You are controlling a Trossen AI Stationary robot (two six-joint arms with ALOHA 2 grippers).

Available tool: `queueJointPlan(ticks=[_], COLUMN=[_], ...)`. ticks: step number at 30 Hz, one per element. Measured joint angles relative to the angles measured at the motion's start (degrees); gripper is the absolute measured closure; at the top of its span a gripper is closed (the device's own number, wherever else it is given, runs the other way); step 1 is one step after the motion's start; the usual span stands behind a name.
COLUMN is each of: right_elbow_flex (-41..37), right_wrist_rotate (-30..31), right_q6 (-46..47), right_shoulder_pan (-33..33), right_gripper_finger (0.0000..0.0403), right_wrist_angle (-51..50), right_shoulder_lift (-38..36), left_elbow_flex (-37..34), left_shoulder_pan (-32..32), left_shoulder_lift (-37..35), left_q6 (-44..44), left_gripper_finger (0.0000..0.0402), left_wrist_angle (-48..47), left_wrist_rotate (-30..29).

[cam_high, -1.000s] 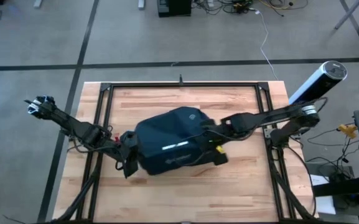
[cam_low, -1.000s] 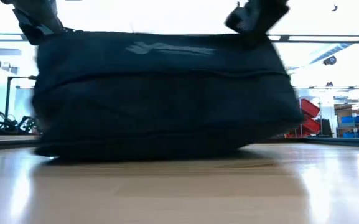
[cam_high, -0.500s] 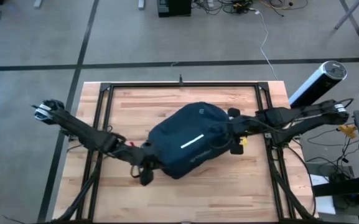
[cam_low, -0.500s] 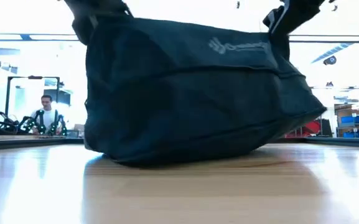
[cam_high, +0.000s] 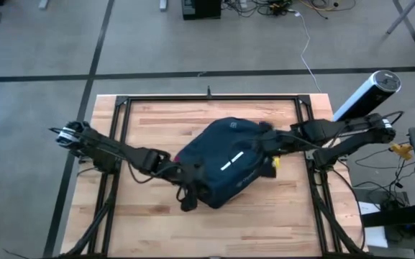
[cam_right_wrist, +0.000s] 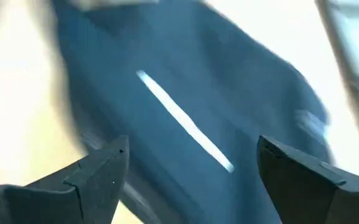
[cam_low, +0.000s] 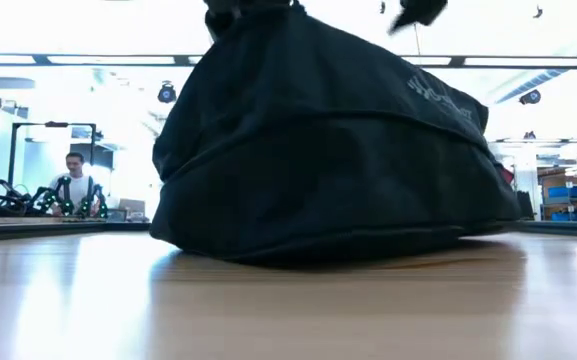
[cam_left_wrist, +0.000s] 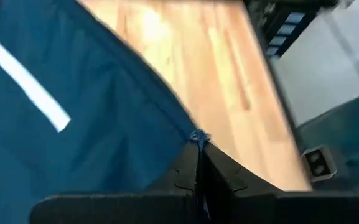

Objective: Unpack backpack
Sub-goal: Close the black backpack

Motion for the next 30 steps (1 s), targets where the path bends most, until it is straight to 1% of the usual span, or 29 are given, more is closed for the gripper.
queueJointPlan(ticks=[3,7,11,16,18,19,20,23,24,28,30], right_elbow_flex=[-0.22,0.47,2.89,7.08,8.55,9.14,9.56,9.61,9.49,9.44,9.44], right_wrist_rotate=[-0.70,0.53,6.74,6.84,7.77,8.63,9.31,10.33,10.40,11.42,11.54], right_q6=[-1.74,-3.12,-3.07,-2.71,-2.09,-2.10,-2.21,-3.22,-3.41,-2.84,-2.71], right_shoulder_pan=[3.00,4.77,4.42,4.54,4.67,4.64,4.64,4.63,4.71,5.06,5.48], right_gripper_finger=[0.0100,0.0116,0.0134,0.0172,0.0203,0.0225,0.0254,0.0364,0.0379,0.0396,0.0399], right_wrist_angle=[9.02,16.07,16.07,15.62,13.77,12.92,12.23,10.96,10.80,8.78,6.62], right_shoulder_lift=[4.83,12.14,18.72,24.20,25.48,25.83,25.89,25.48,25.30,24.21,23.52], left_elbow_flex=[1.04,0.58,0.43,0.31,0.31,0.31,0.31,0.16,0.07,-0.61,-1.18], left_shoulder_pan=[0.44,0.67,0.79,1.13,1.41,1.47,1.50,1.64,1.64,1.64,1.64], left_shoulder_lift=[-1.20,-2.43,-2.46,-3.05,-3.51,-3.66,-3.71,-3.71,-3.71,-3.71,-3.81], left_q6=[2.35,3.62,4.00,5.74,6.44,6.69,6.85,6.91,6.90,6.77,6.43], left_gripper_finger=[0.0401,0.0401,0.0401,0.0401,0.0401,0.0401,0.0401,0.0401,0.0401,0.0401,0.0401], left_wrist_angle=[-2.05,-2.92,-3.85,-5.72,-6.15,-6.67,-7.29,-8.76,-8.67,-8.55,-8.57], left_wrist_rotate=[0.00,0.45,1.41,1.62,1.60,1.58,1.59,1.58,1.63,2.61,2.65])
